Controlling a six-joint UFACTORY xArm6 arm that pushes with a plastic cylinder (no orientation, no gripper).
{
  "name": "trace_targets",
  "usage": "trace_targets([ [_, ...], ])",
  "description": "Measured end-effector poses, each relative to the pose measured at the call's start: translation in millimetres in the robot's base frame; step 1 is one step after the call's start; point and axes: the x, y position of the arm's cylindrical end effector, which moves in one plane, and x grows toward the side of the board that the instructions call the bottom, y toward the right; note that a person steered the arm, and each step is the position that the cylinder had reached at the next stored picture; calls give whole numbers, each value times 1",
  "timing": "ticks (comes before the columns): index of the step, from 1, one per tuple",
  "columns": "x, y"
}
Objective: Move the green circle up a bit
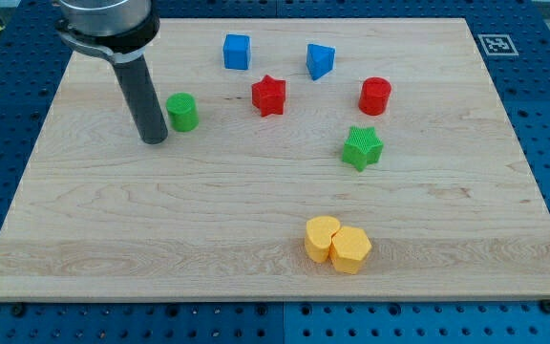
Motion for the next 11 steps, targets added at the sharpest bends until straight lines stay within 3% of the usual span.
trace_targets([
  [5,-9,30],
  [11,-72,30],
])
